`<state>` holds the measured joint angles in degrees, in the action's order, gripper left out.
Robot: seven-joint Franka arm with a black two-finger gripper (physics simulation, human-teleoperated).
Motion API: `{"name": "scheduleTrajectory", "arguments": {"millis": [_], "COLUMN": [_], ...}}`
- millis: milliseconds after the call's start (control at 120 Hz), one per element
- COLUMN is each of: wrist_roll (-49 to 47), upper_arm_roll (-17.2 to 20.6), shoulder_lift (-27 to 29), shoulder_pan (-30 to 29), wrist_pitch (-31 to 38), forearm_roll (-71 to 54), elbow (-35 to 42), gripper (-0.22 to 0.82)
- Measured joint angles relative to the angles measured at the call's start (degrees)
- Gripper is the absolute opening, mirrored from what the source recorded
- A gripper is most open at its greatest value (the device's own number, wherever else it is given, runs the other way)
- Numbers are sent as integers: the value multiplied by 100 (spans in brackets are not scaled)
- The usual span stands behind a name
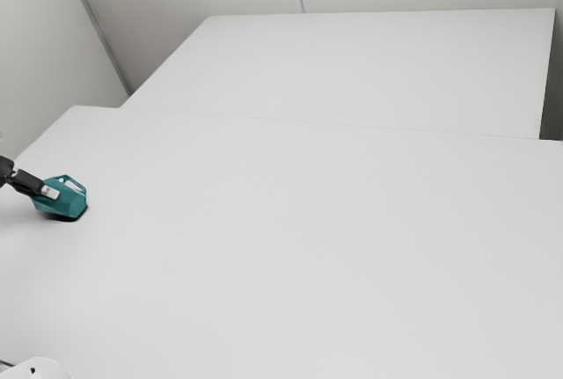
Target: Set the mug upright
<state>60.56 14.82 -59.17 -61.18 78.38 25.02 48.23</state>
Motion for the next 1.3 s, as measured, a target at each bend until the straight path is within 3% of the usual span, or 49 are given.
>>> {"name": "scheduleTrajectory", "arguments": {"millis": [392,725,867,1192,1300], "wrist_roll": [-23,24,61,-118,-342], "upper_arm_roll": [140,212,390,1017,1395], "shoulder_lift": [114,491,1393,3792,4423], "shoulder_pan": [-9,33,142,175,163], "wrist_pitch": [-144,-147,259,2084,2660], "forearm_roll": [20,-26,-427,-1275,-1505], "elbow": [8,151,1319,4551,5371], "gripper": [-10,-17,-18,-18,-18]}}
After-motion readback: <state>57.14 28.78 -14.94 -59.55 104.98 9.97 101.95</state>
